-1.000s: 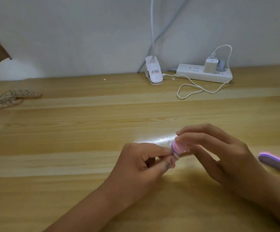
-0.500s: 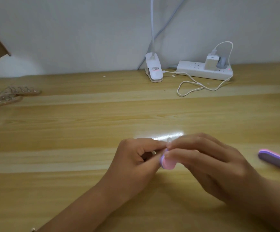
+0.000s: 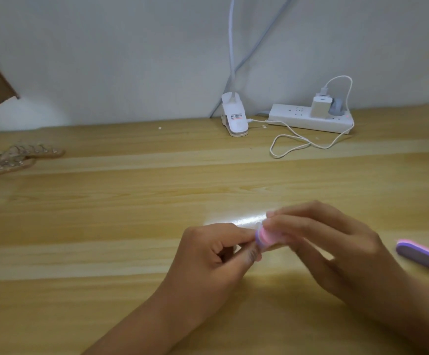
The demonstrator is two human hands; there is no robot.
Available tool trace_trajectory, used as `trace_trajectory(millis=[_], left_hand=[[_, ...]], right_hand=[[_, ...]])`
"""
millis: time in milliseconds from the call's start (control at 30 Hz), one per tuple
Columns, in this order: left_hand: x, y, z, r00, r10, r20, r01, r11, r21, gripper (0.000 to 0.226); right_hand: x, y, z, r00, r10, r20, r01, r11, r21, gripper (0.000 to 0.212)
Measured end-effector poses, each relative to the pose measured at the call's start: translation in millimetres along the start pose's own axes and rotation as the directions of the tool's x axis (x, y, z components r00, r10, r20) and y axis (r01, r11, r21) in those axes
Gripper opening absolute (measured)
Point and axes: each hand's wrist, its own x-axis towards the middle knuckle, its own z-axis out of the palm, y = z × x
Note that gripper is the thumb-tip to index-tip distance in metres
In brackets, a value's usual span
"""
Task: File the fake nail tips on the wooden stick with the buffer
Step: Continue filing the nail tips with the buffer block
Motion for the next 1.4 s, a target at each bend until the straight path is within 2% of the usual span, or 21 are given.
trace_trajectory(millis=[133, 267, 433, 567, 633, 733, 867, 1000, 1100, 1167, 1300, 1400], left_hand=[[0.5, -0.4, -0.2, 0.999, 0.047, 0.0, -0.047, 0.998, 0.049, 0.014], [1.6, 0.9, 0.5, 0.999, 0.031, -0.015, -0.03, 0.997, 0.076, 0.009], [1.3, 0.4, -0.4, 0.999, 0.033, -0.026, -0.033, 0.999, 0.01, 0.013], [2.1, -0.7, 0.8, 0.998, -0.054, -0.035, 0.051, 0.995, -0.085, 0.014], [2.2, -0.5, 0.7, 0.998, -0.069, -0.009, 0.067, 0.99, -0.126, 0.015], [2.5, 1.0, -0.7, 0.998, -0.062, 0.014, 0.063, 0.99, -0.123, 0.017], [4.6, 5.0, -1.1, 0.998, -0.057, 0.019, 0.059, 0.989, -0.138, 0.02], [3.7, 6.0, -1.5, 0.998, -0.026, 0.05, 0.032, 0.991, -0.133, 0.028], [3.8, 4.1, -0.9, 0.998, -0.059, 0.039, 0.064, 0.987, -0.151, 0.021], [3.8, 3.9, -0.4, 0.996, -0.079, 0.037, 0.084, 0.983, -0.16, 0.018], [2.2, 4.4, -1.2, 0.997, -0.046, 0.054, 0.053, 0.99, -0.13, 0.019], [2.8, 3.4, -1.8, 0.997, -0.074, 0.025, 0.077, 0.988, -0.133, 0.018]], right_hand=[[-2.8, -4.0, 3.5, 0.996, -0.077, 0.035, 0.077, 0.997, -0.013, 0.027], [0.2, 3.8, -2.8, 0.999, 0.021, -0.035, -0.022, 0.999, -0.03, 0.019], [-5.0, -6.1, 8.5, 0.996, -0.086, 0.012, 0.086, 0.996, -0.023, 0.023], [-2.5, 5.8, 3.3, 0.999, -0.016, -0.046, 0.014, 0.999, -0.052, 0.022], [-3.8, 3.7, 7.8, 0.999, -0.023, -0.048, 0.022, 0.999, -0.023, 0.023], [-4.3, 2.7, 9.3, 0.997, -0.064, -0.033, 0.064, 0.998, -0.007, 0.026], [-1.8, 6.6, 5.2, 0.998, -0.016, -0.057, 0.015, 1.0, -0.021, 0.022], [-3.9, -3.5, 9.5, 0.996, -0.086, -0.041, 0.088, 0.994, 0.058, 0.024], [-0.1, 6.4, 2.6, 0.999, -0.028, -0.041, 0.028, 1.0, -0.005, 0.022], [0.8, 7.0, 1.7, 0.998, 0.012, -0.058, -0.011, 1.0, 0.012, 0.02], [-2.6, -1.6, 7.3, 0.999, -0.041, -0.032, 0.042, 0.999, 0.027, 0.024], [-0.1, 5.6, 2.5, 0.999, 0.012, -0.051, -0.012, 1.0, 0.003, 0.018]])
